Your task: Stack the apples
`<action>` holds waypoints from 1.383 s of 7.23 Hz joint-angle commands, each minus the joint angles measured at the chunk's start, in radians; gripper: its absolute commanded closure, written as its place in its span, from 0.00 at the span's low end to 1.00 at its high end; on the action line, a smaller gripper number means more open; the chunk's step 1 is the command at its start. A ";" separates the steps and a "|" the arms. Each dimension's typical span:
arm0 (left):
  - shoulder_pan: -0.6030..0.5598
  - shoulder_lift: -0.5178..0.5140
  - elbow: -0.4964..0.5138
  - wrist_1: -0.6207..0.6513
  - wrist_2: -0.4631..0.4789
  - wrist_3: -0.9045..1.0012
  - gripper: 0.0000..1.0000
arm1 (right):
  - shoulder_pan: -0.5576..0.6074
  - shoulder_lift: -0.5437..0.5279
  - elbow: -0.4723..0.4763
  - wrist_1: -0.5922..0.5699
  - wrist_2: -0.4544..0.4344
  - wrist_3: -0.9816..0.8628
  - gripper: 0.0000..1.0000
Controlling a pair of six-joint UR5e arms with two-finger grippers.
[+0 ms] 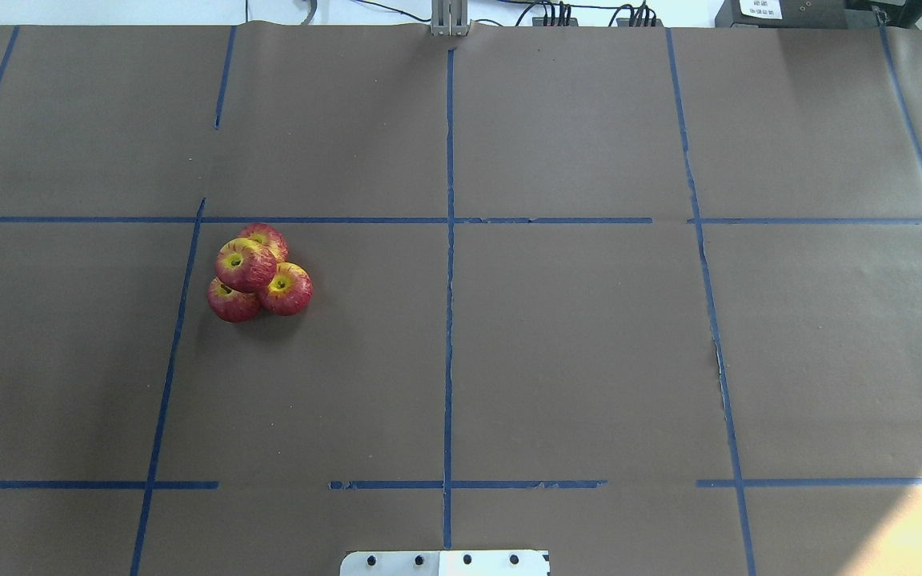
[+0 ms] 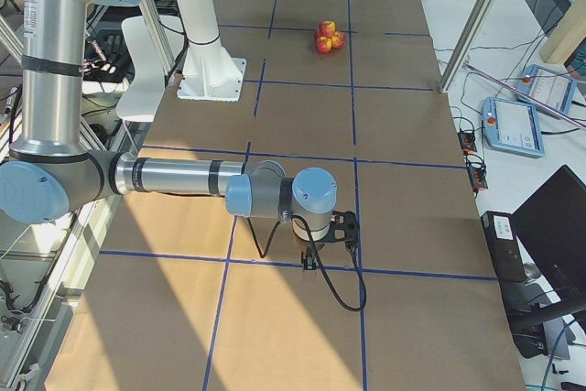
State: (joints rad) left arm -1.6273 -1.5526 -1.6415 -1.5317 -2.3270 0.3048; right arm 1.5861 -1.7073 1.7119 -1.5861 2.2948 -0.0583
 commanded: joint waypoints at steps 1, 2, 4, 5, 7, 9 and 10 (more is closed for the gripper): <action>0.000 0.037 -0.018 -0.010 -0.002 -0.004 0.00 | 0.000 0.000 0.000 0.000 0.000 0.000 0.00; 0.004 0.028 -0.011 -0.024 -0.021 -0.007 0.00 | 0.000 0.000 0.000 0.000 0.000 0.000 0.00; 0.010 0.029 0.009 -0.016 -0.018 0.002 0.00 | 0.000 0.000 0.000 0.000 0.000 0.000 0.00; 0.010 0.029 0.032 -0.015 -0.017 0.005 0.00 | 0.000 0.000 0.000 0.000 0.000 0.000 0.00; 0.010 0.022 0.025 -0.012 -0.011 0.004 0.00 | 0.000 0.000 0.000 0.000 0.000 0.000 0.00; 0.010 0.019 0.020 -0.012 -0.011 0.002 0.00 | 0.000 0.000 0.000 0.000 0.000 0.000 0.00; 0.010 0.014 0.019 -0.012 -0.011 0.002 0.00 | 0.000 0.000 0.000 0.000 0.000 0.000 0.00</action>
State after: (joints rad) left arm -1.6168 -1.5342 -1.6193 -1.5429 -2.3379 0.3074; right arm 1.5861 -1.7073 1.7119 -1.5861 2.2948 -0.0583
